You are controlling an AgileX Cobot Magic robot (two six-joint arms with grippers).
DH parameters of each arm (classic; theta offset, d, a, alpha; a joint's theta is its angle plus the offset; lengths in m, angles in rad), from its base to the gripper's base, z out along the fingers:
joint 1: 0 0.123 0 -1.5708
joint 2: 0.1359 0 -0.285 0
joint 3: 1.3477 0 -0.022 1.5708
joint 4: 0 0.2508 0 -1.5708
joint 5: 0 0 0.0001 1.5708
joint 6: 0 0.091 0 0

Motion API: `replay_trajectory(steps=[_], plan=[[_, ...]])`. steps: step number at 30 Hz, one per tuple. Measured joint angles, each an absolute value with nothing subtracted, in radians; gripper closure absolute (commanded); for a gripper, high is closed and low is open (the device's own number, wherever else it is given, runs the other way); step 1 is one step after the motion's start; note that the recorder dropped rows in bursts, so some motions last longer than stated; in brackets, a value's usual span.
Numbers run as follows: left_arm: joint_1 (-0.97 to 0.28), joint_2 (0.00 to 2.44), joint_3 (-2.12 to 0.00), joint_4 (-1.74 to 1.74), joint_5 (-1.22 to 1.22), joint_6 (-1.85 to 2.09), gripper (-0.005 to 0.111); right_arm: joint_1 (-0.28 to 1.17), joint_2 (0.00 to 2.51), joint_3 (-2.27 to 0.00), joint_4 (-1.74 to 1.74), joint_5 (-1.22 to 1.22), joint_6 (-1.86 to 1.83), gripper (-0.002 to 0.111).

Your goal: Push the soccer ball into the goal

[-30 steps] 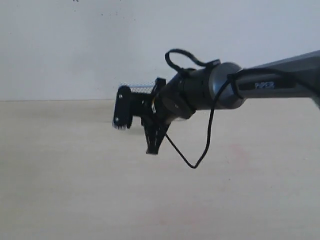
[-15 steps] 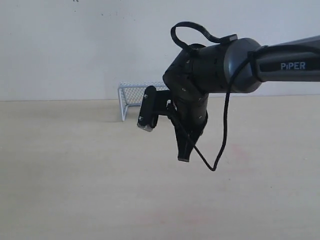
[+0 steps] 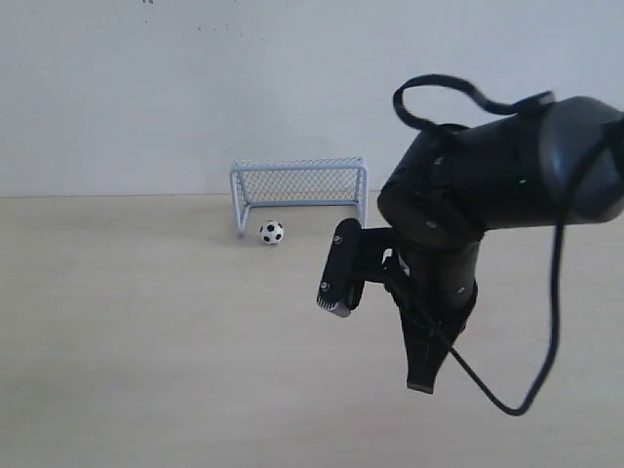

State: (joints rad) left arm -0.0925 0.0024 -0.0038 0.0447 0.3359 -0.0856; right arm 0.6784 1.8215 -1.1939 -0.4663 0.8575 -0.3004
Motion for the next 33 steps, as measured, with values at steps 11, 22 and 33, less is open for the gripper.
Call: replay_trajectory(steps=[11, 22, 33], plan=[[-0.092, 0.002, -0.004, 0.045, 0.336, -0.086, 0.102, 0.728, 1.524, -1.074, -0.233, 0.839, -0.224, 0.109], [-0.092, 0.002, -0.004, 0.045, 0.336, -0.086, 0.102, 0.728, 1.491, -1.074, -0.120, 0.822, -0.206, 0.109], [-0.092, 0.002, -0.004, 0.045, 0.336, -0.086, 0.102, 0.728, 1.491, -1.074, -0.120, 0.820, -0.204, 0.109]])
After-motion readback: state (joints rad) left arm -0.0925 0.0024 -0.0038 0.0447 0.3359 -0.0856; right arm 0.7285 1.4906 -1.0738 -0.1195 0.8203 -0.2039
